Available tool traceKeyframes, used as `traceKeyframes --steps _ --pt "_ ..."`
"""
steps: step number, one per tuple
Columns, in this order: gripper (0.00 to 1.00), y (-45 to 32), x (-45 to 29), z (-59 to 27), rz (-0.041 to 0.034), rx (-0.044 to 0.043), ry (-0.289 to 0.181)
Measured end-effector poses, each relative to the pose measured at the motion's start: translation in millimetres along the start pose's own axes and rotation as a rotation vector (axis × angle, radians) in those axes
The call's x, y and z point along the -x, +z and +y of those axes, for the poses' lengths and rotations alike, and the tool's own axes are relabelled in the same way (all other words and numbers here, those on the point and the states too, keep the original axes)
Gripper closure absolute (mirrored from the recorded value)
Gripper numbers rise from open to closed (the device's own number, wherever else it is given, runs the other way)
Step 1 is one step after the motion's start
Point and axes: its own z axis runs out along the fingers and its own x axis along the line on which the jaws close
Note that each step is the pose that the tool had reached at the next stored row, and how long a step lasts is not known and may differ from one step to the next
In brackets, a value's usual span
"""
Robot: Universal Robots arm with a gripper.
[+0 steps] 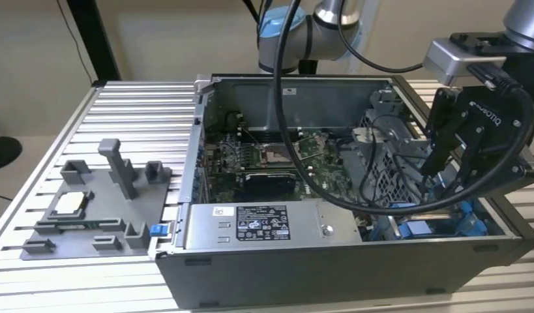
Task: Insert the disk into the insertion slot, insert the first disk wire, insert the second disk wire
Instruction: 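Insert the disk into the insertion slot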
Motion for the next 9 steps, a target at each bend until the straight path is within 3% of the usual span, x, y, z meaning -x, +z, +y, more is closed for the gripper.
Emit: traceKeyframes --steps 9 --pt "0.0 -15.8 1.6 0.6 0.0 -0.0009 0.0"
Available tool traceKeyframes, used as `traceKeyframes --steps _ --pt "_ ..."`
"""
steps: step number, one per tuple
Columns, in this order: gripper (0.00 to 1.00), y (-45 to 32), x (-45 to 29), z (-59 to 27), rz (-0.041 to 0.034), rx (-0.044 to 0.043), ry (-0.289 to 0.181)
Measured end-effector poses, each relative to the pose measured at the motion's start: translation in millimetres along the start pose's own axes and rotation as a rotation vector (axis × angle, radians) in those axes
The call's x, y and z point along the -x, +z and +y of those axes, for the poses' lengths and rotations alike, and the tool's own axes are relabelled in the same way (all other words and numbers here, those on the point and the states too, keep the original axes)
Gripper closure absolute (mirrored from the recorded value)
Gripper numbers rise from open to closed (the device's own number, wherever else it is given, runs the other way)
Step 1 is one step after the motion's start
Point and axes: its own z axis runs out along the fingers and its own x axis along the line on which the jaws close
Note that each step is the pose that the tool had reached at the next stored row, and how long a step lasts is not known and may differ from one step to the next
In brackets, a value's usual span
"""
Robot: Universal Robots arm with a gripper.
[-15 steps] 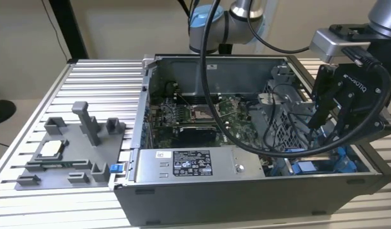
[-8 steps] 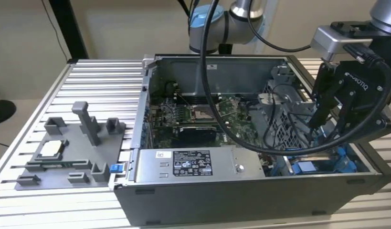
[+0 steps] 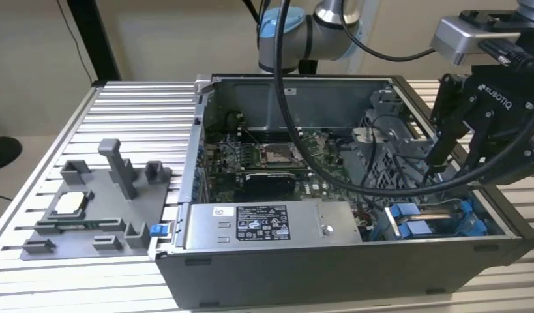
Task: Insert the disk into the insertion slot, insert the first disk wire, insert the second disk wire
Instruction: 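Insert the disk into the insertion slot, then insert the first disk wire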
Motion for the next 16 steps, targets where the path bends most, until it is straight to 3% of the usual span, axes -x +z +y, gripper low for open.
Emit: traceKeyframes --steps 3,7,9,14,16 --pt "0.0 -0.1 1.5 -0.2 -0.0001 -0.0099 0.0" --pt "0.0 -0.2 5.8 -0.4 -0.0004 -0.0407 -0.003" --pt "0.0 0.0 9.9 -0.6 -0.0006 -0.052 -0.003" --pt "0.0 4.9 15.2 -1.5 -0.0007 -0.055 -0.003" --pt "0.0 6.3 17.8 -1.6 -0.0006 -0.0619 -0.005"
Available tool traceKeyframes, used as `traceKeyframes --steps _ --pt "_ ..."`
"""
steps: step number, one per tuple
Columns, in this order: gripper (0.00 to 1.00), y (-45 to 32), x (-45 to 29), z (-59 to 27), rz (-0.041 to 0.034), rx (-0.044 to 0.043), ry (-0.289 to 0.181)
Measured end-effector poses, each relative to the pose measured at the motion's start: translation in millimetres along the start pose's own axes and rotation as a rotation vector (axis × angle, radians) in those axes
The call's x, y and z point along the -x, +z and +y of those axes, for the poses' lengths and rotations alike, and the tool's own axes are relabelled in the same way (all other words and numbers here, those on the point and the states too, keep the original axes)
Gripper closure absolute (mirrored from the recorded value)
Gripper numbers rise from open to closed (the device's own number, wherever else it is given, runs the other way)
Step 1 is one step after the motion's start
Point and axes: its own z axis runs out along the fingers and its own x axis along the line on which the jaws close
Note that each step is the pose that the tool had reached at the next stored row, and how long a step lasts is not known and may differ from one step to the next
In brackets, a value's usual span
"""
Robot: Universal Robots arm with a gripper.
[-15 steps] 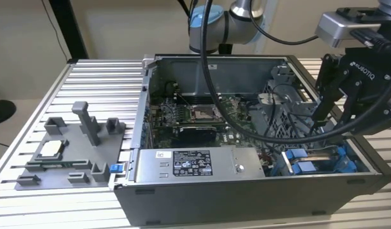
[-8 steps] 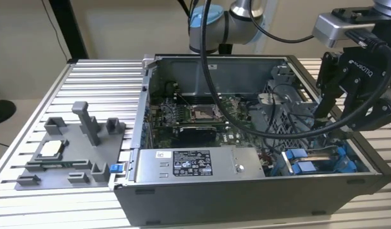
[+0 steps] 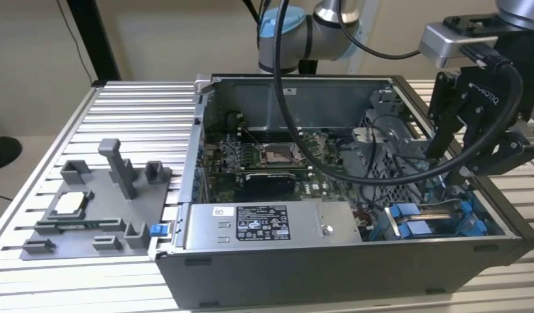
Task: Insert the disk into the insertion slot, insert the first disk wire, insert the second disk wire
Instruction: 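Insert the first disk wire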
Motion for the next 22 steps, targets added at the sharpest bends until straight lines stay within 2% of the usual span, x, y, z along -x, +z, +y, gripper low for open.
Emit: traceKeyframes --steps 3,8,14,18,22 --pt "0.0 1.7 3.1 0.0 -0.0003 -0.0068 -0.008" --pt "0.0 4.4 7.2 0.2 -0.0004 -0.0085 -0.013" --pt "0.0 5.2 9.7 0.2 -0.0007 -0.0201 -0.02" --pt "0.0 4.7 9.7 0.3 -0.0017 -0.0201 -0.02" --pt "0.0 2.6 9.7 0.6 -0.0061 -0.0201 -0.02"
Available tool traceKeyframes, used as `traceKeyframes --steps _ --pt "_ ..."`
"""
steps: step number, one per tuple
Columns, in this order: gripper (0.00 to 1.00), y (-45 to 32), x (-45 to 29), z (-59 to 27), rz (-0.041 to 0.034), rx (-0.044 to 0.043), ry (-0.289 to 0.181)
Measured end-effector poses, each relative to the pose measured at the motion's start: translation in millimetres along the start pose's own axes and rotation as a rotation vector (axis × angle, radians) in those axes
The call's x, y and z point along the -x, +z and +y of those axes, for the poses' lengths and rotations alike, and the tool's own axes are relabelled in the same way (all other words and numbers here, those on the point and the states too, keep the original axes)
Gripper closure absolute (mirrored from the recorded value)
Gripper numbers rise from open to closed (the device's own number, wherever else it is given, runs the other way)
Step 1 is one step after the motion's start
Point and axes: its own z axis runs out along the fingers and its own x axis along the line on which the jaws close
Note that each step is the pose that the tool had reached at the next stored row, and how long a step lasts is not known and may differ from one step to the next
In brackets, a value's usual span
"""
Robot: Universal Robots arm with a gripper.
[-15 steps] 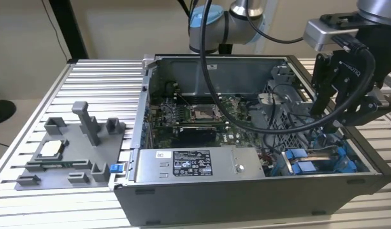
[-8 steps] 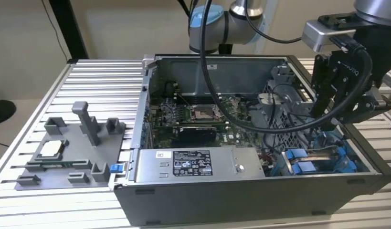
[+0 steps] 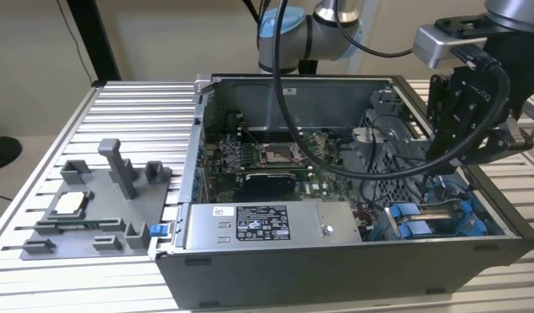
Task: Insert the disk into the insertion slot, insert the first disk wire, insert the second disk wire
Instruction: 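Insert the first disk wire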
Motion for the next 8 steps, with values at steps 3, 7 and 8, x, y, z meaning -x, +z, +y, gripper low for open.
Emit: traceKeyframes --steps 3,7,8 --pt "0.0 -0.8 -0.7 0.6 -0.0046 0.0 0.0" --pt "0.0 -0.8 -3.9 0.7 -0.0114 -0.0001 0.0" --pt "0.0 -0.8 -5.3 0.8 -0.015 -0.0001 0.001"
